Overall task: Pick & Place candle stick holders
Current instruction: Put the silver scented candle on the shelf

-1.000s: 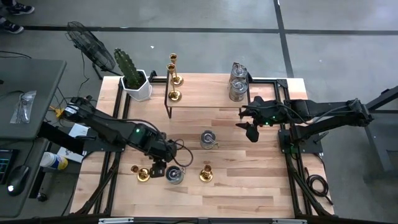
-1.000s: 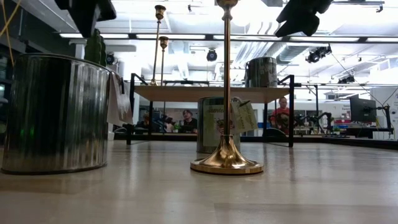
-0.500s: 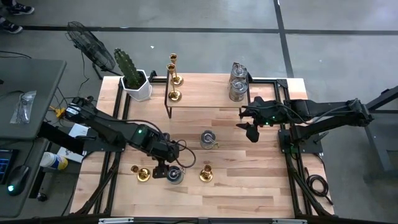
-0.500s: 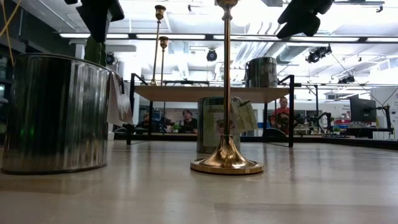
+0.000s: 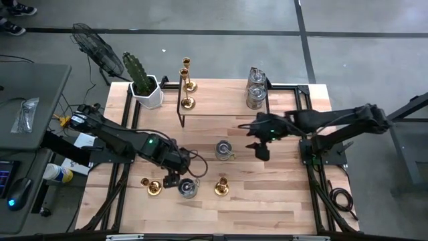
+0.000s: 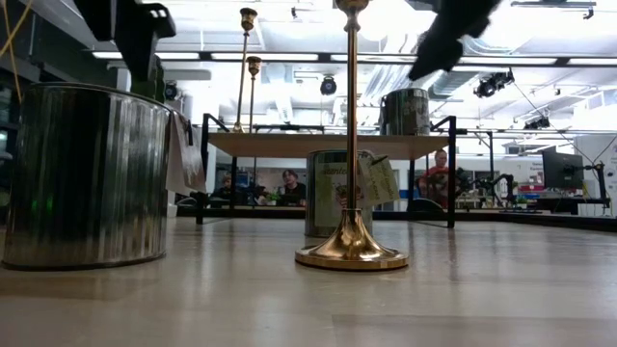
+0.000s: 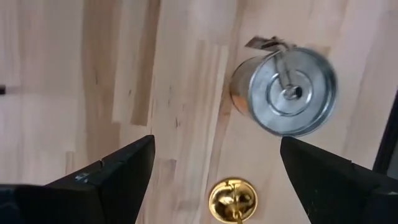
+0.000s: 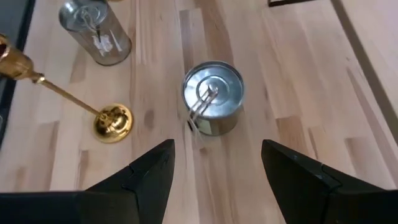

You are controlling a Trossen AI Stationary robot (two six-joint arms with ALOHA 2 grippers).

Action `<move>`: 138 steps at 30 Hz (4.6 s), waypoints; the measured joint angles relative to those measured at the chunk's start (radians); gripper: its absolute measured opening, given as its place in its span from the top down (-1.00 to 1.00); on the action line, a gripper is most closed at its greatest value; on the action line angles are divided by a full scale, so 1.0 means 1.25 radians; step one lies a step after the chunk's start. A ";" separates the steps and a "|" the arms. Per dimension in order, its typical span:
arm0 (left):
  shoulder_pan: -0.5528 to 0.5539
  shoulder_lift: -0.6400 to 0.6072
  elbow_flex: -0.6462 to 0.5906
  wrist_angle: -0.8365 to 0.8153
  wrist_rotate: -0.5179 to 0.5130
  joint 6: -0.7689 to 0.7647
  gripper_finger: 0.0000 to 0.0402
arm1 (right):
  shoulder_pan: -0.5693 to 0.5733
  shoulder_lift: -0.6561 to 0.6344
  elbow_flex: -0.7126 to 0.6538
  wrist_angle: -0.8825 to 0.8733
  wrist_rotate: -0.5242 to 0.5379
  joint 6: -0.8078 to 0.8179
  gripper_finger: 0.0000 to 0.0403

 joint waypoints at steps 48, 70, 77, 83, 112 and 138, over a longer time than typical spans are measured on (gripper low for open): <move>-0.248 -0.735 -0.473 0.168 -0.583 -0.333 -0.70 | -0.004 0.517 0.363 -0.153 -0.007 0.004 -0.99; -0.247 -0.779 -0.486 0.126 -0.577 -0.304 -0.70 | -0.016 0.583 0.367 -0.055 0.050 0.020 -0.99; -0.247 -0.779 -0.486 0.126 -0.565 -0.304 -0.70 | 0.006 0.586 0.406 -0.116 0.052 0.001 -0.99; -0.246 -0.778 -0.486 0.126 -0.566 -0.301 -0.70 | 0.016 0.584 0.477 -0.170 0.106 -0.018 -0.99; -0.246 -0.778 -0.486 0.120 -0.557 -0.301 -0.70 | -0.041 0.619 0.413 -0.170 0.002 0.005 -0.99; -0.246 -0.778 -0.486 0.109 -0.553 -0.307 -0.70 | -0.020 0.638 0.397 -0.129 -0.016 0.104 -0.75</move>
